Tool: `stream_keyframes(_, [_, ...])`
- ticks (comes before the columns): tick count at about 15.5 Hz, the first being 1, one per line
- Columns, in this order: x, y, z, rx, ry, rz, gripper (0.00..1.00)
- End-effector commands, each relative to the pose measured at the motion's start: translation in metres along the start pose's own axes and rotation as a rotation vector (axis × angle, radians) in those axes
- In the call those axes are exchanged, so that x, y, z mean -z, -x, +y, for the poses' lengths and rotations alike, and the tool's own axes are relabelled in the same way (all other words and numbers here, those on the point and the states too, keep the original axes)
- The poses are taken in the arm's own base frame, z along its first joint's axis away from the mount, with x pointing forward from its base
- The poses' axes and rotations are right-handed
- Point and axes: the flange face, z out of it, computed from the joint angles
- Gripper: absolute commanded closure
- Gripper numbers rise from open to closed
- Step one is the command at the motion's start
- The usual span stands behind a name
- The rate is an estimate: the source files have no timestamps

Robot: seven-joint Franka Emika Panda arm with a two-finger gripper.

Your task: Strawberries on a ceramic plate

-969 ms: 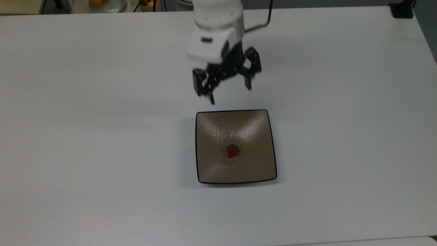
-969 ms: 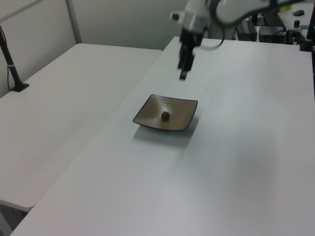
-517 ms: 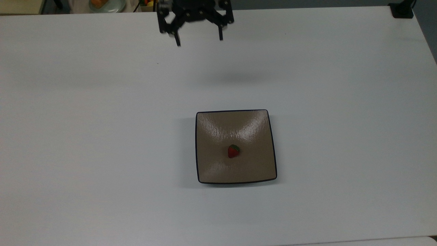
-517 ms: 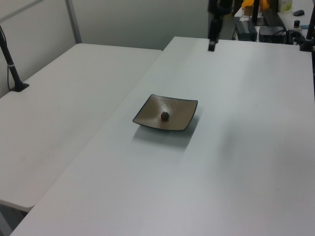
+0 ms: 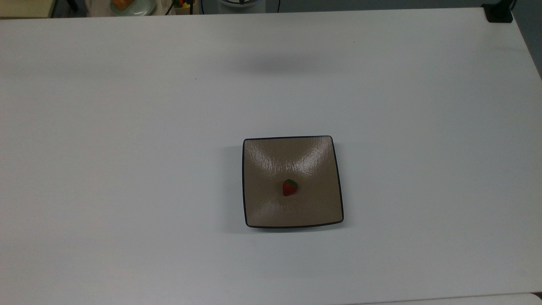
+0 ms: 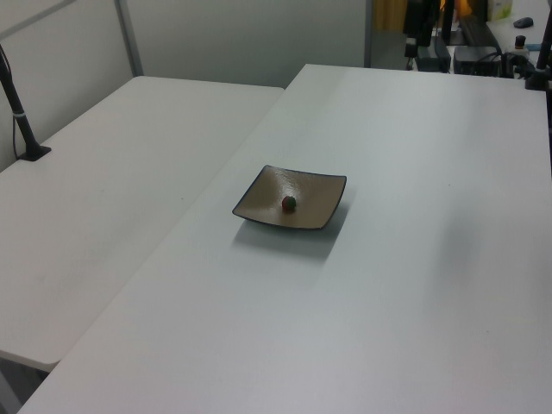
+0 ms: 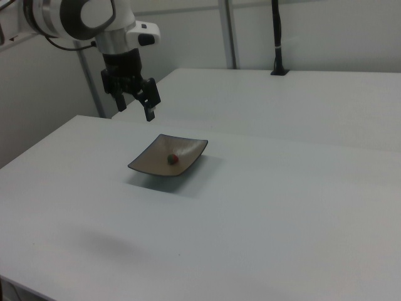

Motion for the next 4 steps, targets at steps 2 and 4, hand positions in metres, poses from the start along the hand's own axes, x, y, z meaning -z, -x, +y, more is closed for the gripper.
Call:
stream_keyframes(2, [-0.0071, 0.0081, -0.0015, 0.009, 0.011, -0.013, 0.00])
stream_keyframes(4, [-0.0054, 0.0102, -0.0009, 0.030, 0.015, -0.013, 0.00])
